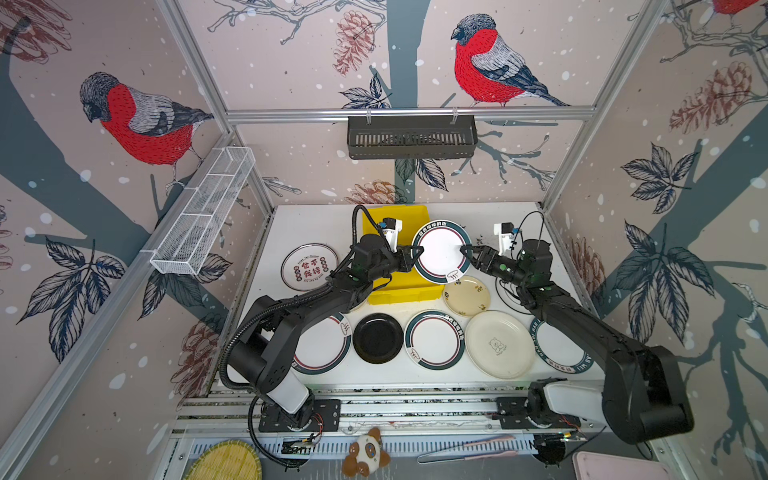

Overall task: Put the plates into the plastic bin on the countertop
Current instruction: 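Grasp the plate rim with the left gripper and open the right gripper, then lower the plate into the yellow bin with the left gripper and release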

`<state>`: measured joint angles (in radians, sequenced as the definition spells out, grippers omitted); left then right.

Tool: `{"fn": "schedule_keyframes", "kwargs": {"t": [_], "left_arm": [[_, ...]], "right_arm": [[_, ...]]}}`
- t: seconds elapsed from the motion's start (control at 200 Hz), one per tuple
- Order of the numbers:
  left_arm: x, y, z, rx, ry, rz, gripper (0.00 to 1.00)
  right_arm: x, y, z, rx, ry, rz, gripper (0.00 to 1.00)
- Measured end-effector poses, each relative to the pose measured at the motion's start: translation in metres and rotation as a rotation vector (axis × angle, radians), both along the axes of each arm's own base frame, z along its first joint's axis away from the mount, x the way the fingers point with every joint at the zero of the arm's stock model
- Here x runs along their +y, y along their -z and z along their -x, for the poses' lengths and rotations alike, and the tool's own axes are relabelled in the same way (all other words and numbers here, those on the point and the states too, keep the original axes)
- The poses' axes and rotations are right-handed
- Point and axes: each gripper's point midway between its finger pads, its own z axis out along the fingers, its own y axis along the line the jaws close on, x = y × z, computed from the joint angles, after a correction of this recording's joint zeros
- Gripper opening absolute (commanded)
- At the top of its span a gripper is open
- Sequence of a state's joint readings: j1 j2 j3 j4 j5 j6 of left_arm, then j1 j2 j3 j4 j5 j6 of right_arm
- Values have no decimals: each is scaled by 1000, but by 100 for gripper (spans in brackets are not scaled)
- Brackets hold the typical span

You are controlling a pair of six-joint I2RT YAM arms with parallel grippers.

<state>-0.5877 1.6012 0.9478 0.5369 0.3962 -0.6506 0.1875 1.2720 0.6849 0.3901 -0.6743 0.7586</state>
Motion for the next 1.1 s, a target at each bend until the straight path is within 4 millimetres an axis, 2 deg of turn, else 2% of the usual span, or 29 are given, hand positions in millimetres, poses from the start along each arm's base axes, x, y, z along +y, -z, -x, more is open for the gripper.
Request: {"fn": "schedule_keyframes", "kwargs": {"t": [0.085, 0.185, 0.326, 0.431, 0.686, 0.897, 1.102], "left_arm": [[0, 1, -1, 10, -5, -4, 0], [1, 0, -4, 14, -15, -9, 0], [1, -4, -5, 4, -16, -14, 0], [10, 0, -10, 8, -45, -46, 0], [67, -17, -45, -20, -246, -55, 0], [97, -7, -73, 3, -367, -121, 0], [107, 30, -96, 72, -430, -218, 0]], "right_arm": [[1, -4, 0, -20, -6, -3, 93], [0, -6, 1, -25, 1, 2, 100], [-8, -21, 3, -88, 44, 23, 100], [-16, -26, 3, -109, 93, 54, 100], [-32, -27, 6, -139, 176, 128, 100], [-37, -21, 7, -133, 191, 172, 100], [-44, -16, 6, -128, 225, 211, 100]]}}
